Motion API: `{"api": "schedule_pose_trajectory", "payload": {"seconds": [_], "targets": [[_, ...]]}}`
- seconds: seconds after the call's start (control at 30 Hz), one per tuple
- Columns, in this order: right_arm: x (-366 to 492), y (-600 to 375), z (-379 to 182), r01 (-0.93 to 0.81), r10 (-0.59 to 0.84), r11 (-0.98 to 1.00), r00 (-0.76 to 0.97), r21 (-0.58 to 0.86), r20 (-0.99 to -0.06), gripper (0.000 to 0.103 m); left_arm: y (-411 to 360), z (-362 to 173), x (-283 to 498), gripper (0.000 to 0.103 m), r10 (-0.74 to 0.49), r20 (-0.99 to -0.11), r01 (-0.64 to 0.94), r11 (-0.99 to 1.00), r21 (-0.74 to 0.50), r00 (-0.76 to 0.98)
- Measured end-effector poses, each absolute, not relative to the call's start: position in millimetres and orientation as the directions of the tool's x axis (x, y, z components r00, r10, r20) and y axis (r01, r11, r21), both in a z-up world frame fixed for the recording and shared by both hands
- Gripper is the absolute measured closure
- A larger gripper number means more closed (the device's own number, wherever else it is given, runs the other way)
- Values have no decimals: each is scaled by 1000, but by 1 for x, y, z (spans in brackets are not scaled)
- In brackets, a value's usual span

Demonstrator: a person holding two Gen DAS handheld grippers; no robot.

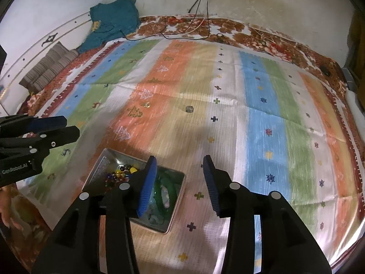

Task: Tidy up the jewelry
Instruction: 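Move both open grippers back to the gold charm and silver ring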

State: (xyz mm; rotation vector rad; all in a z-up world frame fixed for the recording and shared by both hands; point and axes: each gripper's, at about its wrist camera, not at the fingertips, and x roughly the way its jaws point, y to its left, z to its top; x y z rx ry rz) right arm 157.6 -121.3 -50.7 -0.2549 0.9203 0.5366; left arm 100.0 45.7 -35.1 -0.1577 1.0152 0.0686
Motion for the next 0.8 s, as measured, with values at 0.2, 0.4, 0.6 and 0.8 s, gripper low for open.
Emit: {"api": "schedule_pose_trajectory", "payload": {"seconds": [0.2,0.4,0.6,0.8], "targets": [[169,-116,-56,-542,323,840,469,21,-822,54,46,-43,111,50,8,-866,-132,989,-67,500],[178,-108,-60,-550,305,835,466,-2,-831,51,53,-47,125,50,24,-875,-143,988,-53,484],[190,-104,-62,-551,303,834,455,3,-837,51,57,-53,141,50,37,-884,-147,989,-35,465],[206,-99,-68,-551,297,834,438,7,-848,51,62,-60,159,50,48,-891,-153,988,-24,451]]}}
